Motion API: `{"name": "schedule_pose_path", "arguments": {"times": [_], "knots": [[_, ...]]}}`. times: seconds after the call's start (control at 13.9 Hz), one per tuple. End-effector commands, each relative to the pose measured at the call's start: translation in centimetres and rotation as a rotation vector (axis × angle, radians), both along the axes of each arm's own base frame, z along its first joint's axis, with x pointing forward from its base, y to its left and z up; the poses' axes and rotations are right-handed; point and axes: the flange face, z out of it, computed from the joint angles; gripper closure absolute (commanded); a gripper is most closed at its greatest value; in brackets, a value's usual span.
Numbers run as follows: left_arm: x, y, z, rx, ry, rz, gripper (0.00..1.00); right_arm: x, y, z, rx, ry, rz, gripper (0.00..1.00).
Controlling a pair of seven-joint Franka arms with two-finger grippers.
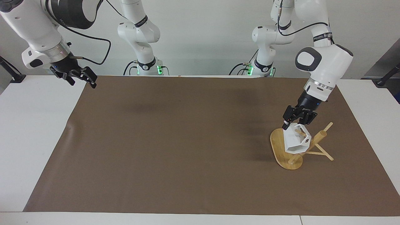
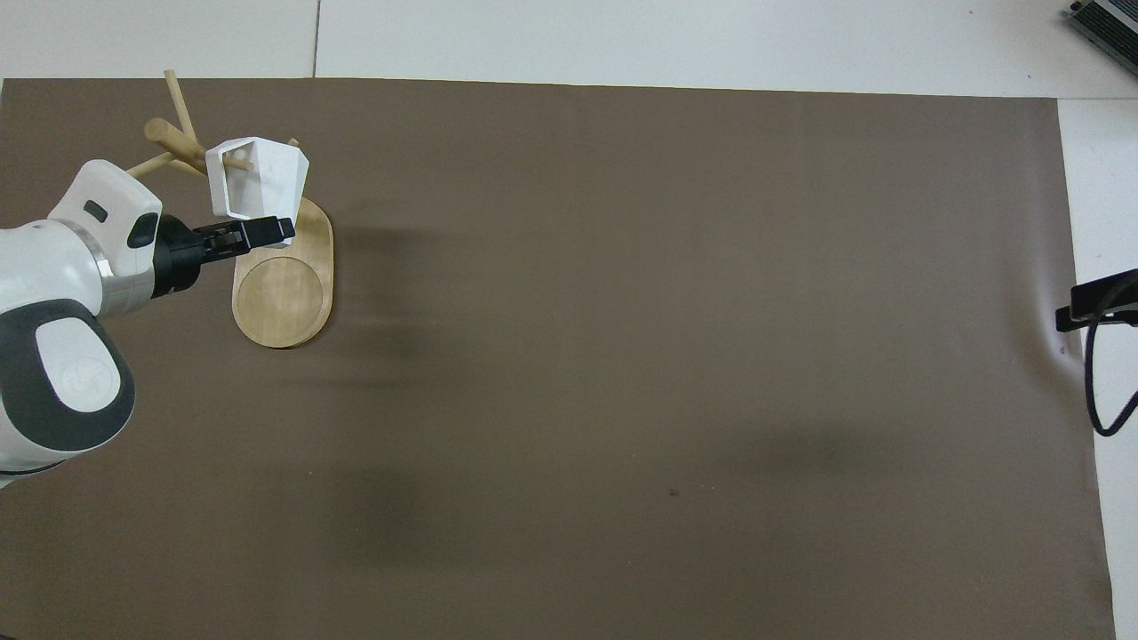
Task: Hang cup on rack
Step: 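Open the left gripper and withdraw it from the hung cup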
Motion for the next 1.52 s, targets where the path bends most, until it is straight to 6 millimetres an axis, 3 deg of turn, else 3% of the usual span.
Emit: {"name": "schedule_pose_path", "arguments": {"times": [0.0, 0.22, 0.43, 0.51, 0.58, 0.65, 0.79, 1.15, 1.44], "knots": [[-0.2, 0.1, 0.1, -0.035, 0.046, 0.038, 1.00, -0.7, -0.2, 0.0, -0.008, -0.011, -0.023, 0.00], [-0.2, 0.2, 0.0, -0.035, 0.049, 0.037, 1.00, -0.4, 1.5, 0.0, -0.008, -0.011, 0.008, 0.00], [-0.2, 0.1, 0.0, -0.031, 0.049, 0.028, 0.97, -0.4, 1.8, 0.0, -0.005, -0.003, 0.014, 0.00], [-0.2, 0.1, 0.1, -0.031, 0.047, 0.027, 0.73, -0.5, 1.9, 0.0, -0.003, 0.000, 0.014, 0.00], [-0.2, 0.1, 0.1, -0.030, 0.047, 0.025, 0.17, -0.4, 1.9, 0.0, -0.004, -0.004, 0.016, 0.00], [-0.1, 0.1, 0.1, -0.028, 0.047, 0.024, 0.15, -0.5, 1.9, 0.0, -0.003, -0.003, 0.014, 0.00], [-0.1, 0.0, 0.2, -0.026, 0.043, 0.022, 0.00, -0.4, 1.8, -0.1, -0.003, -0.001, 0.013, 0.00], [0.3, 0.2, 1.6, -0.009, 0.066, -0.017, 0.00, -0.4, 1.9, -0.1, -0.003, -0.001, 0.014, 0.00], [-1.3, 1.8, 6.0, 0.136, 0.108, -0.115, 0.00, -0.5, 1.9, 0.0, -0.003, -0.003, 0.014, 0.00]]}}
